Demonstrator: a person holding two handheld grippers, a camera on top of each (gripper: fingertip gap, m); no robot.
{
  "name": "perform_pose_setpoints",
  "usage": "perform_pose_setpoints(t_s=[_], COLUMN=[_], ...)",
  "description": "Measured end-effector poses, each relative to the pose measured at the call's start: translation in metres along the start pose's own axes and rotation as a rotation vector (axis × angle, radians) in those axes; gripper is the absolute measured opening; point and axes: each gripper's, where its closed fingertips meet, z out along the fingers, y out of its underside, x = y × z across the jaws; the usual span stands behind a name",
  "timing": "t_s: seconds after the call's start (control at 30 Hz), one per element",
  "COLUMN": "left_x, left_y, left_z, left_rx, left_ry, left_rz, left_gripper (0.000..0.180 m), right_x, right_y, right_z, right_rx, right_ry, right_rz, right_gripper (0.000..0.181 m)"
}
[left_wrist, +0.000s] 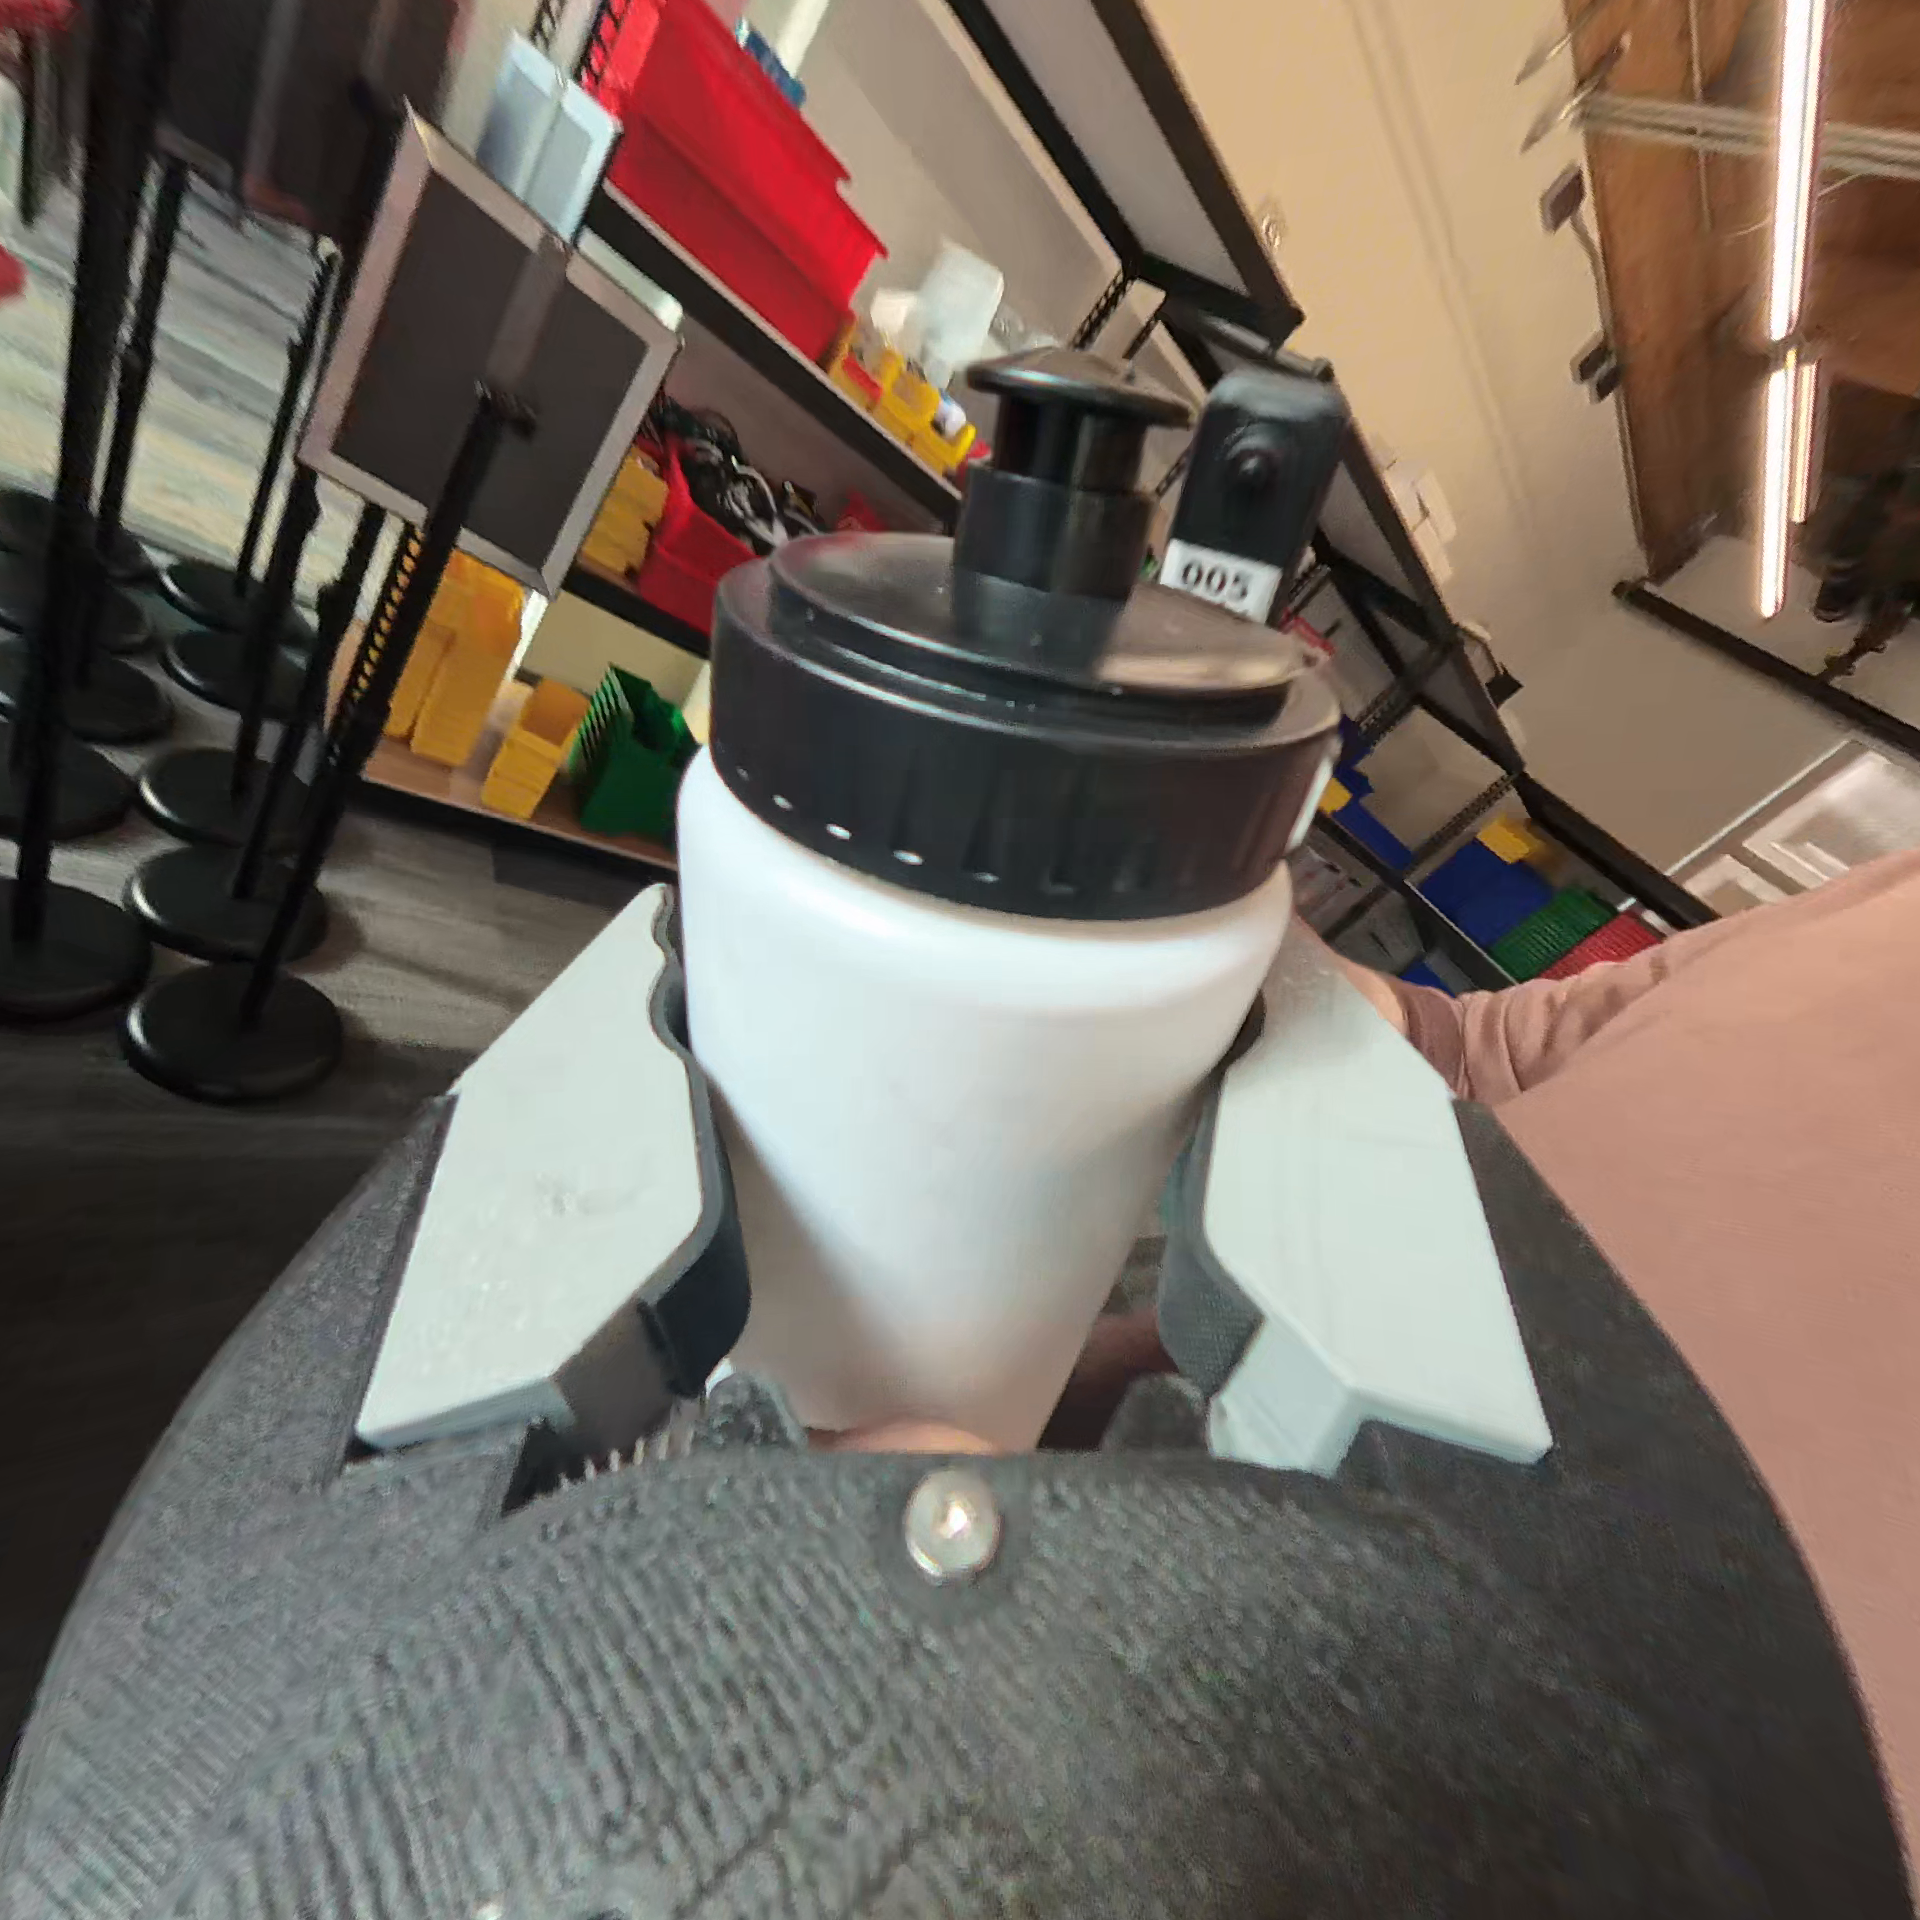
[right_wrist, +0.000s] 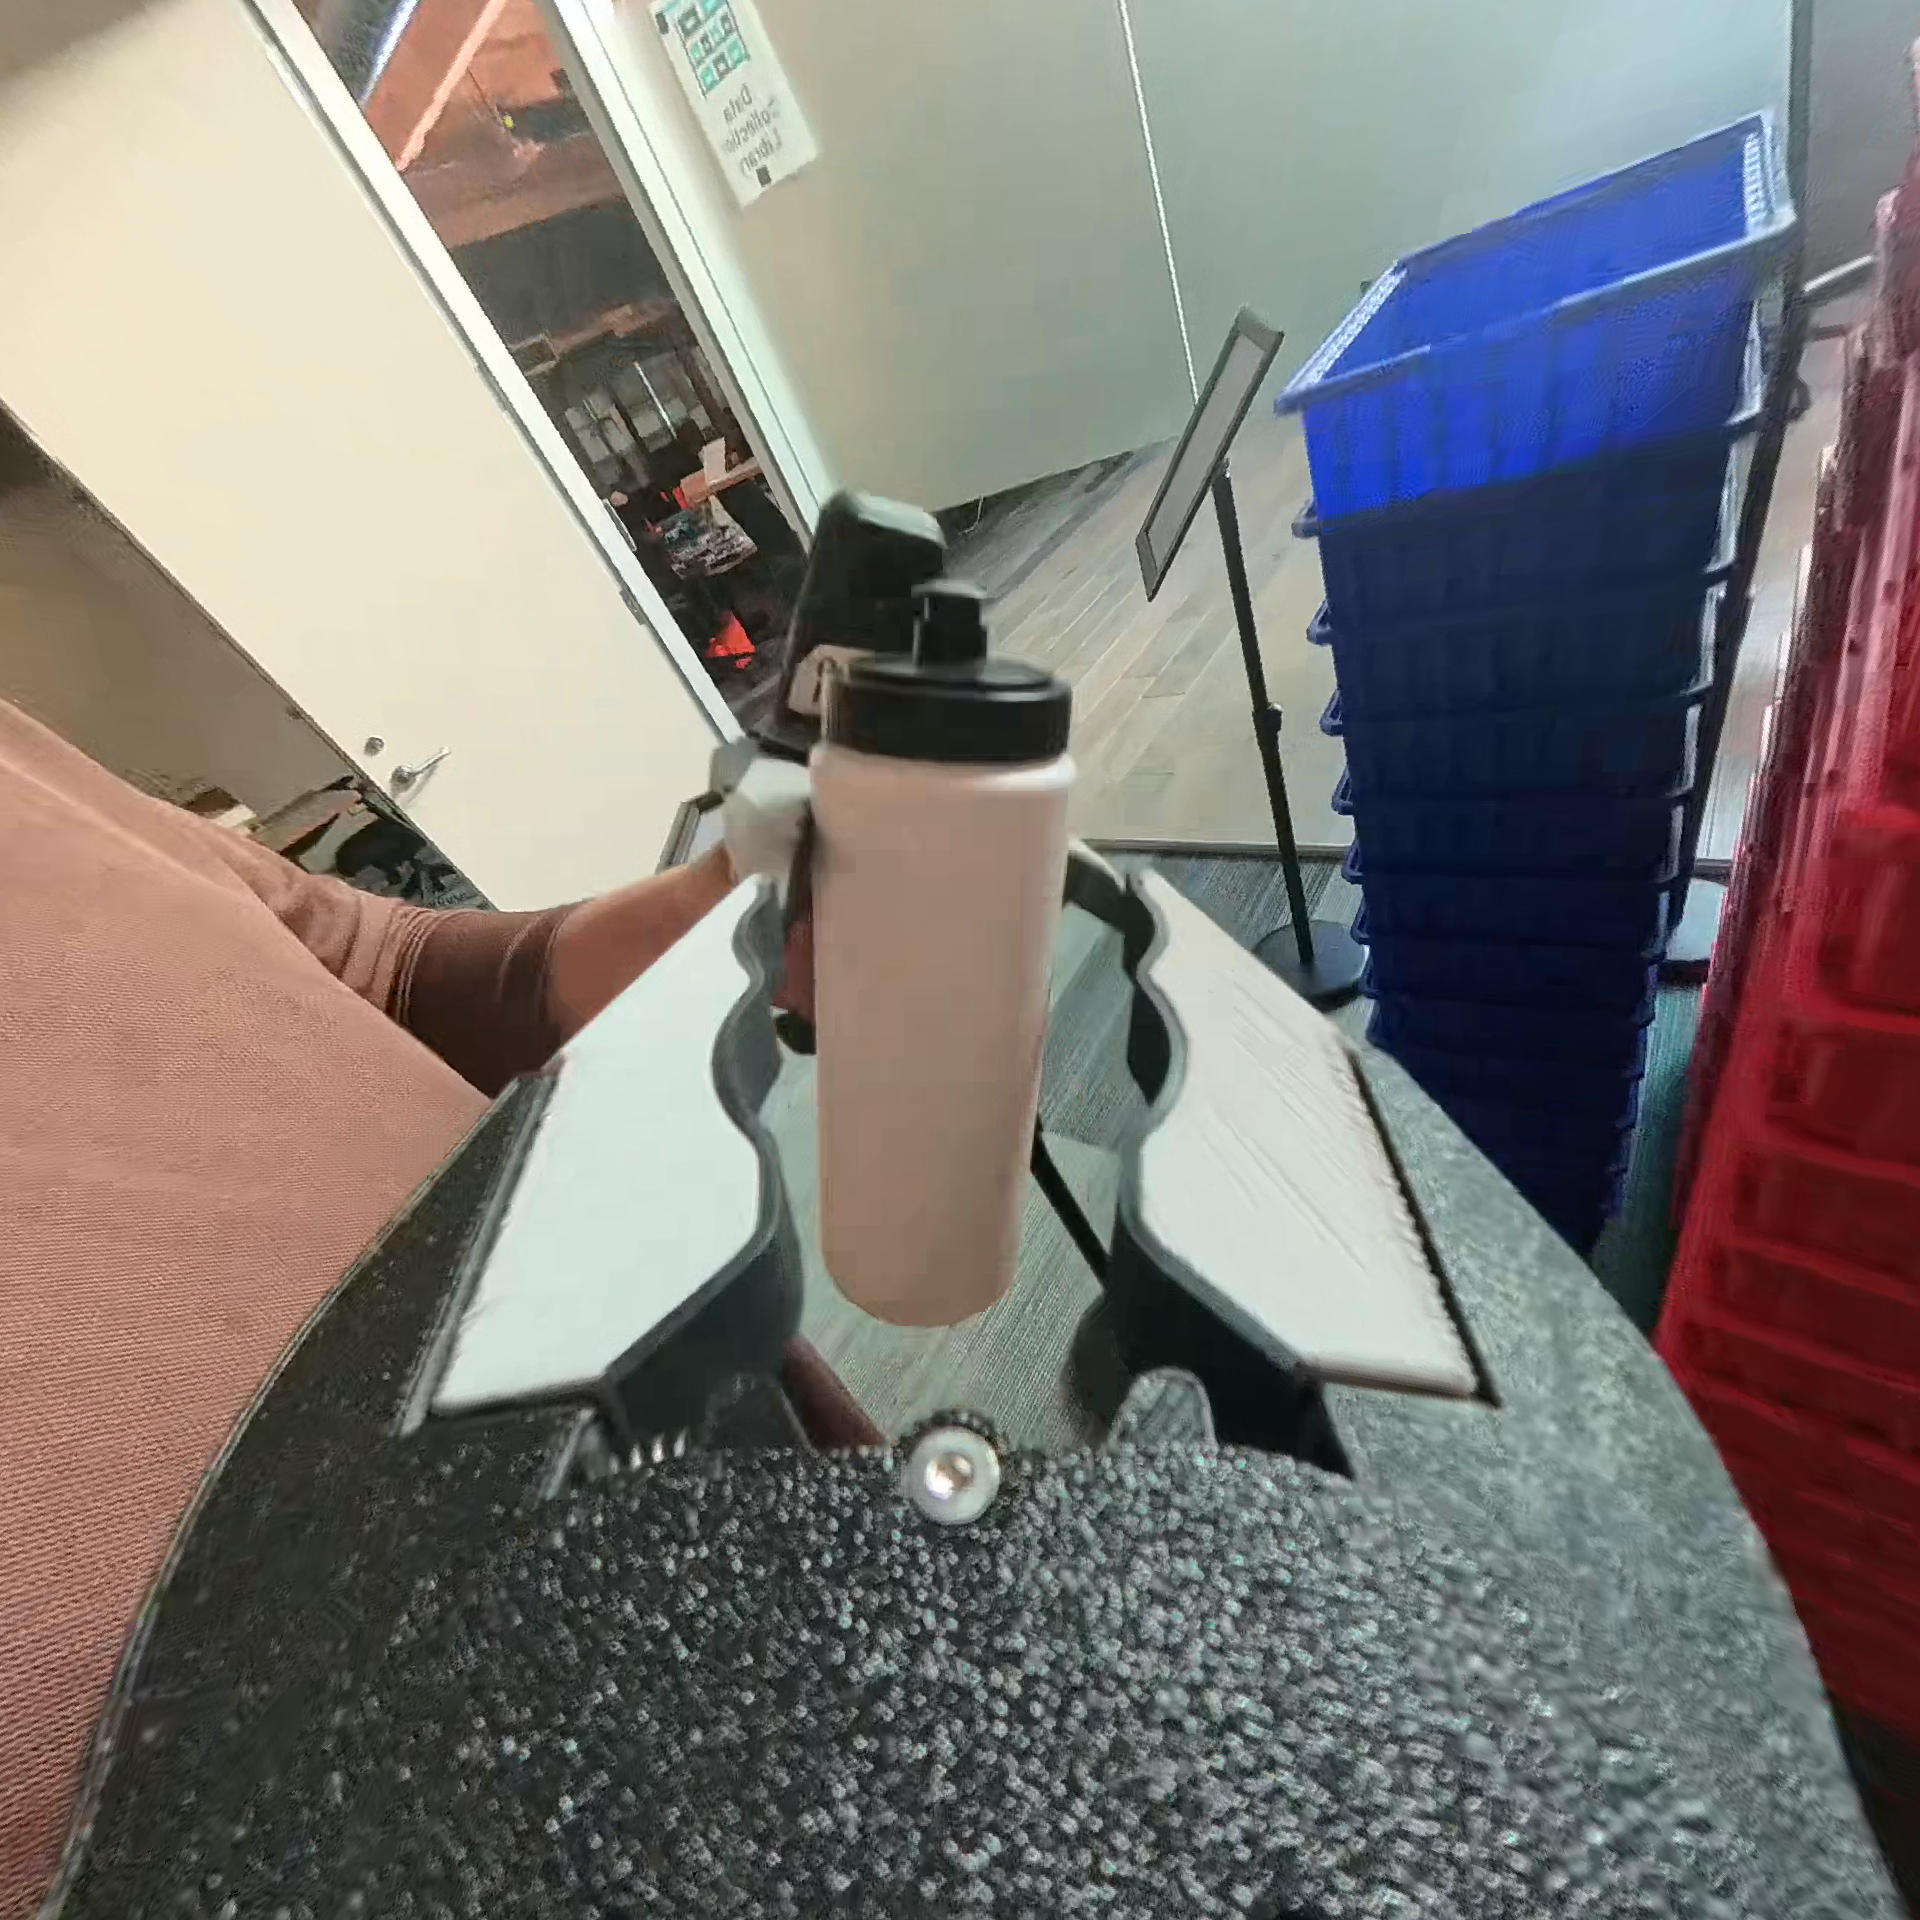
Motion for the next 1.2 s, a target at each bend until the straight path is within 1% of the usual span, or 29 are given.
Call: perform_pose_setpoints(t_s=[0.03, 0.07, 0.1, 0.13, 0.2, 0.27, 0.3, 0.37, 0.47, 0.53, 0.6, 0.67, 0.73, 0.8, 0.83, 0.9, 1.03, 1.07, 1.13, 1.2], left_x=[0.003, 0.01, 0.018, 0.025, 0.028, 0.026, 0.026, 0.025, 0.026, 0.028, 0.028, 0.017, -0.003, -0.013, -0.015, -0.017, -0.03, -0.033, -0.041, -0.057], left_y=[-0.009, -0.015, -0.022, -0.026, -0.028, -0.025, -0.024, -0.025, -0.019, -0.016, -0.015, -0.01, -0.007, -0.007, -0.005, -0.002, 0.001, 0.004, 0.011, 0.019], left_z=[-0.002, -0.002, -0.002, -0.001, 0.005, 0.012, 0.014, 0.013, 0.013, 0.011, 0.007, -0.002, -0.016, -0.029, -0.032, -0.032, -0.012, -0.006, 0.002, 0.004], left_rx=[0.034, 0.065, 0.101, 0.133, 0.153, 0.143, 0.136, 0.12, 0.035, -0.005, -0.05, -0.126, -0.212, -0.299, -0.353, -0.432, -0.438, -0.429, -0.422, -0.44], left_ry=[0.01, 0.04, 0.081, 0.117, 0.133, 0.112, 0.096, 0.06, 0.035, 0.039, 0.041, -0.02, -0.133, -0.2, -0.217, -0.248, -0.284, -0.275, -0.279, -0.357], left_rz=[0.027, 0.042, 0.038, 0.023, -0.012, -0.019, -0.002, 0.055, 0.092, 0.081, 0.06, 0.08, 0.113, 0.133, 0.142, 0.154, 0.137, 0.118, 0.098, 0.134], left_gripper=[0.103, 0.103, 0.103, 0.103, 0.103, 0.103, 0.103, 0.103, 0.104, 0.105, 0.102, 0.096, 0.101, 0.099, 0.101, 0.111, 0.111, 0.11, 0.101, 0.101], right_x=[0.001, -0.001, -0.004, -0.011, -0.021, -0.016, -0.011, -0.007, -0.004, 0.003, 0.014, 0.03, 0.053, 0.079, 0.092, 0.113, 0.136, 0.138, 0.141, 0.141], right_y=[0.017, 0.036, 0.05, 0.059, 0.07, 0.079, 0.081, 0.08, 0.079, 0.076, 0.067, 0.055, 0.043, 0.031, 0.026, 0.019, 0.011, 0.01, 0.009, 0.01], right_z=[0.01, 0.021, 0.032, 0.042, 0.058, 0.07, 0.074, 0.077, 0.077, 0.074, 0.065, 0.051, 0.032, 0.012, 0.004, -0.009, -0.014, -0.013, -0.012, -0.011], right_rx=[-0.067, -0.135, -0.178, -0.191, -0.229, -0.289, -0.312, -0.308, -0.283, -0.29, -0.297, -0.322, -0.391, -0.497, -0.554, -0.65, -0.749, -0.757, -0.762, -0.749], right_ry=[0.003, -0.004, -0.015, -0.035, -0.047, 0.029, 0.076, 0.111, 0.131, 0.189, 0.274, 0.373, 0.49, 0.615, 0.668, 0.736, 0.785, 0.791, 0.802, 0.804], right_rz=[0.01, 0.022, 0.026, 0.017, -0.031, -0.133, -0.182, -0.211, -0.241, -0.316, -0.405, -0.505, -0.641, -0.8, -0.868, -0.961, -1.044, -1.055, -1.07, -1.071], right_gripper=[0.083, 0.094, 0.102, 0.101, 0.1, 0.096, 0.093, 0.093, 0.091, 0.09, 0.089, 0.089, 0.089, 0.089, 0.089, 0.089, 0.089, 0.089, 0.089, 0.089])
